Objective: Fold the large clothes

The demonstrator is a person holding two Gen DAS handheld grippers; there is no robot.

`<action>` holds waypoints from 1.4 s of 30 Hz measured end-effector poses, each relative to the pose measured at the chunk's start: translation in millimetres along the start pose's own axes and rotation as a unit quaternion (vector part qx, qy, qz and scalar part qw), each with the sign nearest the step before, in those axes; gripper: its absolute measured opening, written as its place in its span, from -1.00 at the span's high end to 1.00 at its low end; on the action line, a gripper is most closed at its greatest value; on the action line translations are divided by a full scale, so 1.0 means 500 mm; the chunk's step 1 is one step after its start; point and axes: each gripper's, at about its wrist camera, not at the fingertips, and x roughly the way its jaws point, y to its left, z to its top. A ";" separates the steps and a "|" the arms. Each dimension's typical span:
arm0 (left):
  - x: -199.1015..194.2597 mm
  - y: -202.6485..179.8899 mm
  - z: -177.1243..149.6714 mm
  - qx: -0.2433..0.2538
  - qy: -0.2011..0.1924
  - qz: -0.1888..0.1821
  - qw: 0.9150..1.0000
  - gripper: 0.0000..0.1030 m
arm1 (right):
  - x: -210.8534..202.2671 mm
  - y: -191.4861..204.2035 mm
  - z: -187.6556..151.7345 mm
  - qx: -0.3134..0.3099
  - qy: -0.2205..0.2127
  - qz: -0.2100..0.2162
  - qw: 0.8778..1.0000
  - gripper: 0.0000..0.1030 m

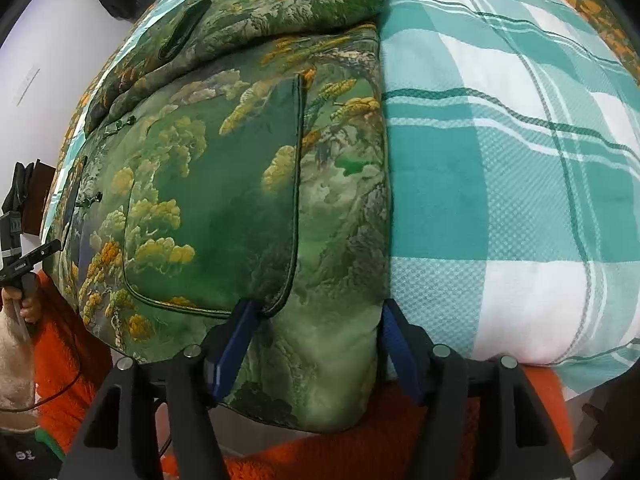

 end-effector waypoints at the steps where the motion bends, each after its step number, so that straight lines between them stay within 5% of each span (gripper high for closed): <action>1: 0.001 0.001 -0.001 0.000 0.001 0.000 1.000 -0.92 | -0.002 0.004 -0.002 -0.009 0.000 -0.007 1.000 -0.26; 6: 0.009 -0.010 -0.005 0.015 0.017 0.014 1.000 -0.91 | 0.023 -0.004 -0.005 -0.006 0.034 0.012 0.999 -0.30; 8: 0.009 -0.022 -0.007 0.026 0.026 0.024 0.999 -0.83 | 0.019 0.002 -0.004 -0.019 0.036 0.027 0.999 -0.17; 11: 0.003 -0.045 -0.015 0.058 0.040 0.058 0.996 -0.41 | 0.003 0.028 -0.002 -0.036 0.020 0.032 0.999 0.48; 13: -0.005 -0.053 -0.015 0.065 0.044 0.069 0.994 0.20 | -0.016 0.032 0.000 -0.030 0.006 0.042 0.999 0.67; 16: -0.023 -0.060 -0.008 0.061 0.047 0.067 0.995 0.67 | -0.051 0.042 0.010 -0.014 -0.024 0.075 0.997 0.74; 25: -0.147 -0.061 -0.004 0.020 -0.016 0.007 1.000 0.78 | -0.157 0.092 0.040 -0.005 -0.117 0.161 0.980 0.76; 42: -0.317 -0.019 -0.175 -0.006 -0.011 -0.053 0.999 0.79 | -0.242 0.037 -0.075 0.011 -0.120 0.218 0.969 0.76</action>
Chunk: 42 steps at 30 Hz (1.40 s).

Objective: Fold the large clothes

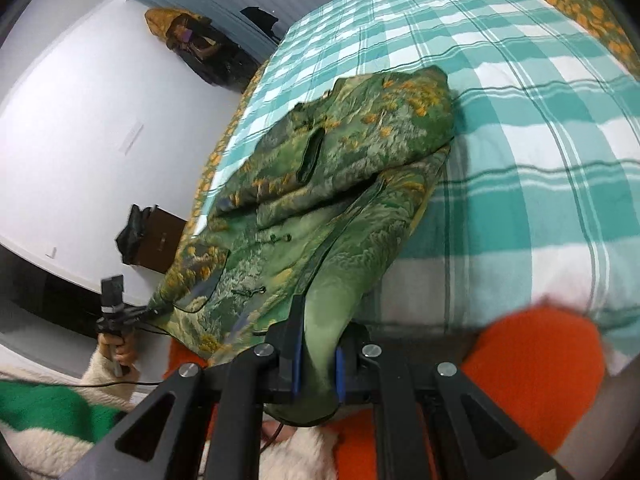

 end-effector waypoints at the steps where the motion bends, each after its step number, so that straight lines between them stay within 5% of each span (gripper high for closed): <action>1: -0.013 0.005 0.003 -0.010 -0.007 -0.011 1.000 0.78 | -0.010 0.000 0.003 0.001 -0.003 0.005 1.000 0.76; 6: -0.048 0.046 0.129 -0.063 -0.069 -0.057 0.994 0.78 | -0.006 -0.010 0.075 0.001 -0.047 0.034 0.998 0.76; 12: 0.055 0.092 0.314 -0.086 -0.104 -0.029 0.990 0.71 | 0.106 -0.088 0.240 0.039 -0.110 0.037 0.992 0.77; 17: 0.151 0.132 0.389 -0.117 -0.109 0.018 0.987 0.30 | 0.218 -0.163 0.321 0.094 -0.129 0.006 0.987 0.76; 21: 0.160 0.144 0.395 -0.143 -0.118 -0.011 0.983 -0.08 | 0.283 -0.201 0.325 0.132 -0.125 -0.019 0.983 0.68; 24: 0.120 0.150 0.388 -0.142 -0.144 -0.047 0.978 -0.45 | 0.285 -0.209 0.325 0.152 -0.130 0.011 0.980 0.02; 26: 0.076 0.160 0.378 -0.137 -0.174 -0.031 0.975 -0.71 | 0.265 -0.202 0.329 0.154 -0.139 0.040 0.977 -0.57; 30: 0.045 0.178 0.359 -0.099 -0.166 -0.027 0.981 -0.76 | 0.220 -0.179 0.342 0.126 -0.153 0.059 0.978 -0.66; 32: 0.059 0.170 0.345 -0.054 -0.133 -0.037 0.989 -0.77 | 0.202 -0.158 0.345 0.078 -0.150 0.031 0.985 -0.66; 35: 0.113 0.140 0.332 0.006 -0.090 0.001 0.996 -0.77 | 0.216 -0.118 0.342 -0.015 -0.109 -0.050 0.993 -0.67; 42: 0.252 0.087 0.426 0.029 -0.067 0.097 0.993 -0.64 | 0.342 -0.090 0.375 -0.097 -0.036 -0.199 0.974 -0.66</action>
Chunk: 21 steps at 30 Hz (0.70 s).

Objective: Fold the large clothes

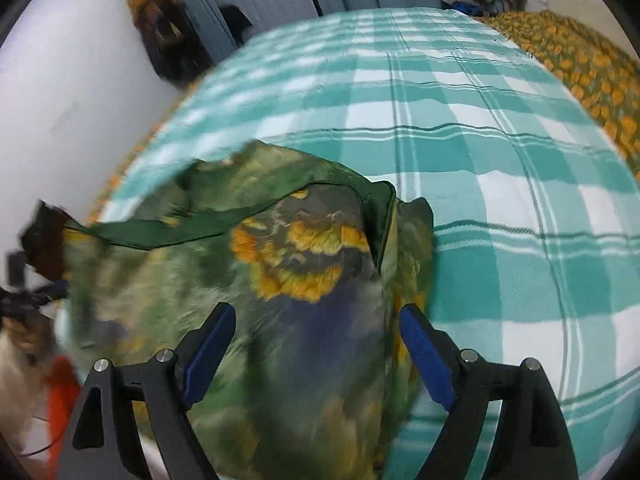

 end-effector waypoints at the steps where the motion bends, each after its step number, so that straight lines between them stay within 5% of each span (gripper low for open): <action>1: 0.011 -0.003 0.009 -0.006 0.003 0.005 1.000 -0.29 | 0.014 0.002 0.007 0.001 0.001 -0.013 1.000 -0.66; 2: 0.021 -0.008 0.016 -0.011 0.008 0.012 1.000 0.07 | 0.022 0.004 0.008 0.000 -0.001 -0.018 1.000 -0.65; 3: 0.029 -0.013 0.021 -0.010 0.016 0.040 0.999 0.71 | 0.026 0.010 0.009 -0.004 -0.001 -0.019 1.000 -0.64; 4: 0.030 -0.011 0.021 -0.007 0.015 0.050 0.999 0.78 | 0.028 0.021 0.009 -0.015 -0.002 -0.035 0.999 -0.42; 5: 0.022 -0.012 0.017 -0.008 0.006 0.051 0.999 0.82 | 0.029 0.029 0.010 -0.023 -0.005 -0.055 0.998 0.12; 7: -0.008 -0.008 0.004 -0.015 -0.011 0.057 0.998 0.86 | 0.013 0.049 0.002 -0.044 -0.016 -0.090 0.995 0.62; 13: -0.128 -0.010 0.032 -0.040 -0.101 0.060 0.992 0.87 | -0.078 0.097 0.021 -0.090 -0.086 -0.128 0.984 0.72; 17: -0.187 -0.044 0.088 -0.023 -0.189 0.093 0.977 0.86 | -0.141 0.120 0.092 -0.100 -0.164 -0.145 0.971 0.72; 21: -0.155 -0.066 0.119 0.009 -0.250 0.169 0.953 0.86 | -0.153 0.122 0.155 -0.092 -0.226 -0.168 0.955 0.72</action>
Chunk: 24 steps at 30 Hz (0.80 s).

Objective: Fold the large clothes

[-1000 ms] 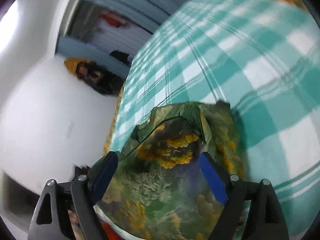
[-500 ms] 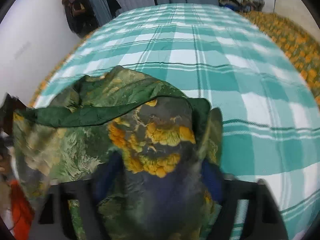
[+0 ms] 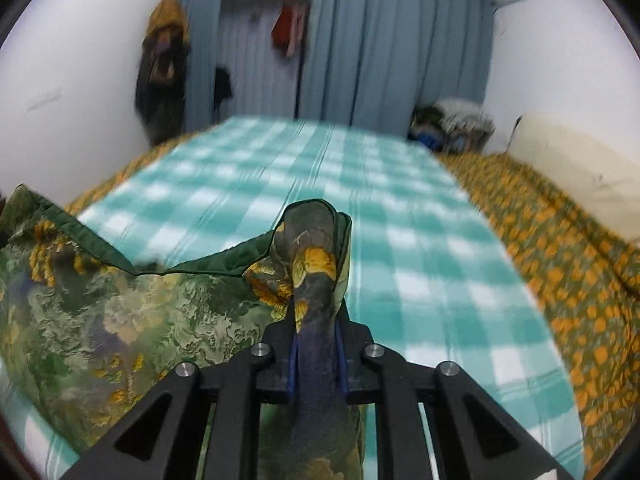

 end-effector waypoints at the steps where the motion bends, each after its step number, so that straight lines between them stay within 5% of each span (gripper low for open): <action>1: 0.024 -0.004 -0.008 0.005 -0.001 0.011 1.000 0.86 | 0.022 -0.006 0.003 0.003 -0.002 -0.008 1.000 0.72; 9: 0.239 -0.012 -0.210 0.001 0.116 0.031 0.993 0.80 | 0.234 0.009 -0.171 0.047 0.134 -0.009 0.990 0.72; 13: 0.247 -0.016 -0.236 -0.006 0.103 0.035 0.994 0.77 | 0.285 0.017 -0.251 0.059 0.156 -0.005 0.986 0.71; 24: 0.256 -0.010 -0.247 -0.015 0.099 0.025 0.995 0.75 | 0.302 0.023 -0.272 0.068 0.149 -0.004 0.986 0.66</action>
